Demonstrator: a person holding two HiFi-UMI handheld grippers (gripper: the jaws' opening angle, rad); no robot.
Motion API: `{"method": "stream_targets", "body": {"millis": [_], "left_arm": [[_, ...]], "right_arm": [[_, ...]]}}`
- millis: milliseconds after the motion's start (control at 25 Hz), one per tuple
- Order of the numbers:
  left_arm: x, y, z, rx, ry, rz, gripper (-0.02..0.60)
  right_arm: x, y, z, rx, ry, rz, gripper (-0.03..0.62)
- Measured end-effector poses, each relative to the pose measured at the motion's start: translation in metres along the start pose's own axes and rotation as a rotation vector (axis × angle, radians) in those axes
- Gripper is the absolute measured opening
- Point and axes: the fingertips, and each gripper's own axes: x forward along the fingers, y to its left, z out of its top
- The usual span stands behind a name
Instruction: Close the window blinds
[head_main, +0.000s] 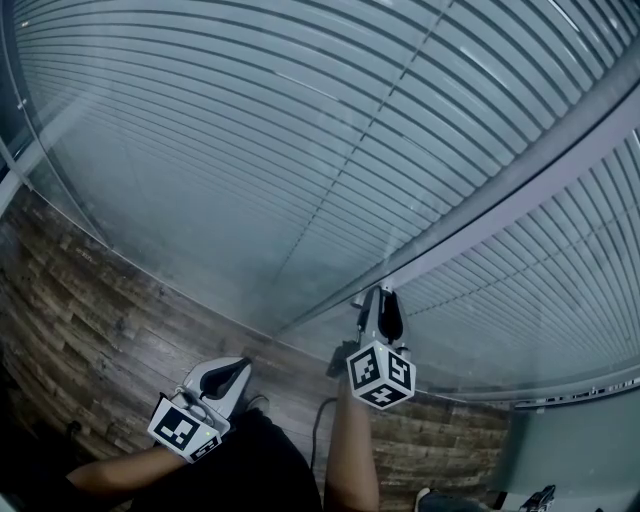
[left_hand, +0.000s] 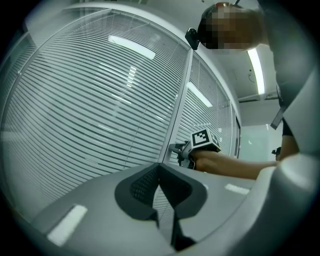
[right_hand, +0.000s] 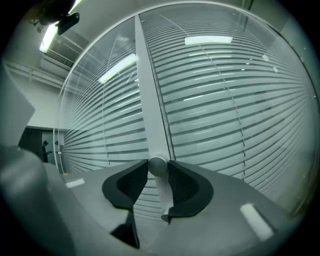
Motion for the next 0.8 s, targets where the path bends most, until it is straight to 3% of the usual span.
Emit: {"method": "stream_targets", "body": {"millis": [120, 400, 680, 800], "left_arm": [[0.001, 0.001, 0.0, 0.004, -0.003, -0.006, -0.002], [0.007, 0.0, -0.004, -0.011, 0.014, -0.027, -0.002], [0.005, -0.009, -0.004, 0.015, 0.002, -0.041, -0.002], [0.006, -0.012, -0.004, 0.017, 0.003, -0.043, -0.002]], "right_arm": [[0.0, 0.002, -0.001, -0.057, 0.001, 0.002, 0.133], [0.005, 0.009, -0.006, -0.519, 0.116, 0.008, 0.135], [0.002, 0.014, -0.008, -0.941, 0.151, -0.092, 0.13], [0.003, 0.014, -0.009, -1.072, 0.167, -0.11, 0.13]]}}
